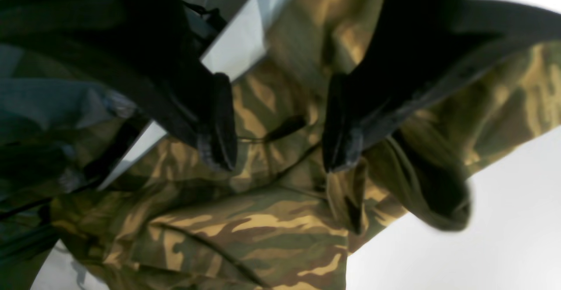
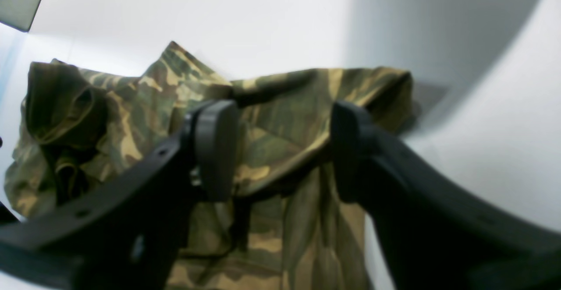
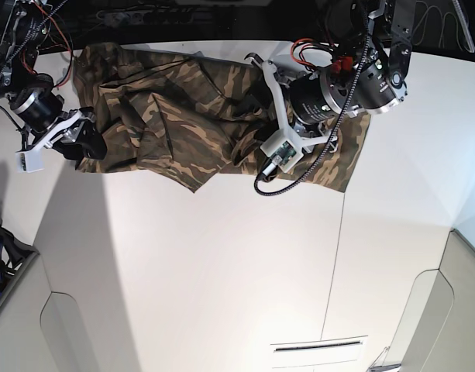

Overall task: Fold the T-shirt properly
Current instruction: 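Carry the strip end with the left gripper toward the right gripper and lay it down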

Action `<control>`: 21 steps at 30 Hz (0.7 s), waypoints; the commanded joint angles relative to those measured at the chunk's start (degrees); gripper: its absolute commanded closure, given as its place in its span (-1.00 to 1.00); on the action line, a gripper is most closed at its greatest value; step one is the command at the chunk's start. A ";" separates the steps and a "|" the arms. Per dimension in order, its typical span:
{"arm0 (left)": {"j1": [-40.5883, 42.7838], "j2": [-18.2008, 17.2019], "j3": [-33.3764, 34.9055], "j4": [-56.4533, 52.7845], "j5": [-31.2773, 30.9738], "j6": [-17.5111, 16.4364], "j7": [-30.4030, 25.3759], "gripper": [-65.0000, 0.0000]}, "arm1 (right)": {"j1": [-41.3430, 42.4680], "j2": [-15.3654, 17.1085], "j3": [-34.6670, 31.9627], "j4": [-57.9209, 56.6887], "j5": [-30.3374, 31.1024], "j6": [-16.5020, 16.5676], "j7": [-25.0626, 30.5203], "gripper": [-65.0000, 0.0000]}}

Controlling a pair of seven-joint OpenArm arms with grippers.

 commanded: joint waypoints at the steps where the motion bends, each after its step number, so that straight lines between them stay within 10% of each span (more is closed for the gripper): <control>1: -0.48 -0.15 -0.20 0.92 -0.07 -0.04 -1.05 -0.06 | 0.55 0.63 0.33 0.90 1.09 0.22 0.87 -0.06; 11: -0.48 -0.17 -8.59 0.92 6.78 -0.02 -4.98 -0.03 | 0.52 0.66 1.33 0.90 1.07 0.22 -1.73 -0.06; 16: -0.48 -0.17 -12.41 0.61 6.91 -0.04 -8.20 1.00 | 0.55 0.66 3.67 0.90 1.11 0.22 -1.73 -0.06; 21: -0.48 -0.15 -11.37 -2.73 6.86 -0.04 -10.67 1.00 | 0.39 0.66 3.98 0.90 1.09 0.24 -2.62 -0.06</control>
